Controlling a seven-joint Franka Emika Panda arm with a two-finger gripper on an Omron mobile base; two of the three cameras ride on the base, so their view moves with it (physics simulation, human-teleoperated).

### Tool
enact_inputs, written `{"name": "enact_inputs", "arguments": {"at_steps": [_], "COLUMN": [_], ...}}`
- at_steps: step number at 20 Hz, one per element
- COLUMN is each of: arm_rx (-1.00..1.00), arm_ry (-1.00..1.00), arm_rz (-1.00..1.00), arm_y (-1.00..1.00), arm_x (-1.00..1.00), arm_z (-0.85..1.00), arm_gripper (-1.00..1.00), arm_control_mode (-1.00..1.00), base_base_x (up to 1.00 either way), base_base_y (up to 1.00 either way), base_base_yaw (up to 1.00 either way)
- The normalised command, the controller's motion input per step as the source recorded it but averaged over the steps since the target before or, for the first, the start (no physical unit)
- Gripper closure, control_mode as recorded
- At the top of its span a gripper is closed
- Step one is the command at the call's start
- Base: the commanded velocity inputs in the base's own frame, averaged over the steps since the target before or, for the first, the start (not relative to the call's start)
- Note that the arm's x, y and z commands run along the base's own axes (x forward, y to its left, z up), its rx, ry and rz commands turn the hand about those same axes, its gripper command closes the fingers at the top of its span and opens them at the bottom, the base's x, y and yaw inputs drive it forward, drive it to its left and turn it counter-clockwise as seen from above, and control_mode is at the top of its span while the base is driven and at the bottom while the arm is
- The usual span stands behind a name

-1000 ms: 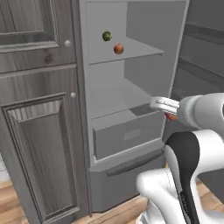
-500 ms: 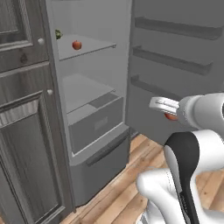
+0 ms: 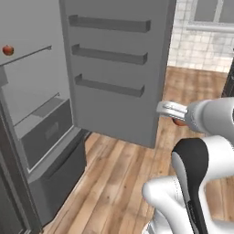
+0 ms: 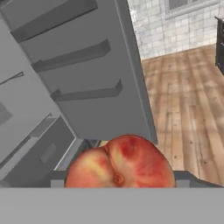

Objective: Pick up the peach and apple from the fridge and place one fruit on each plate on the dining counter.

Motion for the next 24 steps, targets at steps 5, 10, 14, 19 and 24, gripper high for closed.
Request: {"name": "enact_inputs", "arguments": {"at_steps": [5, 10, 14, 19, 24], "arm_rx": [0.00, 0.00, 0.00, 0.00, 0.00], "arm_ry": [0.00, 0.00, 0.00, 0.00, 0.00], "arm_rz": [0.00, 0.00, 0.00, 0.00, 0.00], "arm_y": [0.00, 0.00, 0.00, 0.00, 0.00], "arm_x": [0.00, 0.00, 0.00, 0.00, 0.00], "arm_z": [0.00, 0.00, 0.00, 0.00, 0.00], "arm_gripper": [1.00, 1.00, 1.00, 1.00, 1.00], "arm_control_mode": [1.00, 1.00, 1.00, 1.00, 1.00], "base_base_x": [-0.52, -0.16, 0.00, 0.12, 0.36], "base_base_y": [-0.40, -0.63, -0.93, -0.99, -0.95], "base_base_yaw": [-0.49, -0.39, -0.23, -0.19, -0.23]}}
